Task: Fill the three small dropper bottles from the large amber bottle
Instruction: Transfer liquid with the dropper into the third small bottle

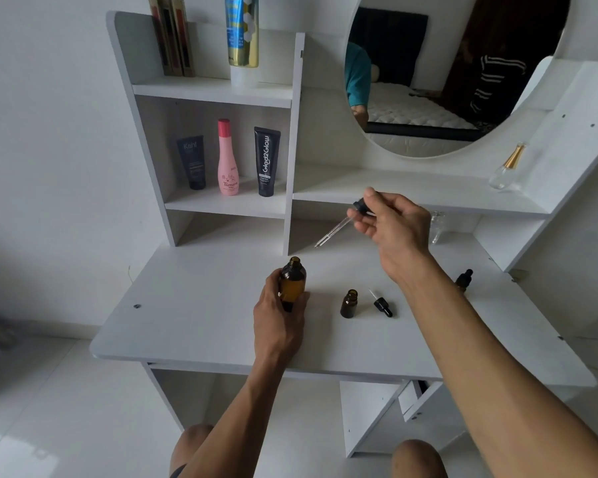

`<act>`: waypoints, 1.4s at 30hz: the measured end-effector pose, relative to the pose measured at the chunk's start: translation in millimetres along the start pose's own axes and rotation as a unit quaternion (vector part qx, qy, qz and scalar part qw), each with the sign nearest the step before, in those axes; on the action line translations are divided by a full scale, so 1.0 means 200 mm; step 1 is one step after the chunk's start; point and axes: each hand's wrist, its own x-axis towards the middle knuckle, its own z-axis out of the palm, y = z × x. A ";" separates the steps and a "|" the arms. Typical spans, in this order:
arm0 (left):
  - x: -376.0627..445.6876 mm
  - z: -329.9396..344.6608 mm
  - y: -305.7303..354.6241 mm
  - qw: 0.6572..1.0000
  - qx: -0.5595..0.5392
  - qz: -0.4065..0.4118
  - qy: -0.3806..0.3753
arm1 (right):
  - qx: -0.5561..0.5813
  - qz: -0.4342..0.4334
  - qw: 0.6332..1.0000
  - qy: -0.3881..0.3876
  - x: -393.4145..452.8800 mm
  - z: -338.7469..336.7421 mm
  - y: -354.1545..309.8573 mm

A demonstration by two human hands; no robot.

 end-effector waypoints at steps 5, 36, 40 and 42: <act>0.00 0.00 0.00 1.000 0.005 0.007 0.004 | 0.014 0.025 0.998 0.049 0.02 -0.18 0.01; 0.00 0.01 0.01 1.000 0.006 0.007 0.011 | -0.040 0.068 0.994 0.077 0.01 -0.40 0.22; -0.01 0.01 0.01 1.000 0.006 0.010 0.011 | -0.045 0.063 0.994 0.074 0.00 -0.40 0.22; 0.00 0.01 0.01 1.000 0.006 0.009 0.011 | -0.047 0.062 0.994 0.074 0.00 -0.39 0.21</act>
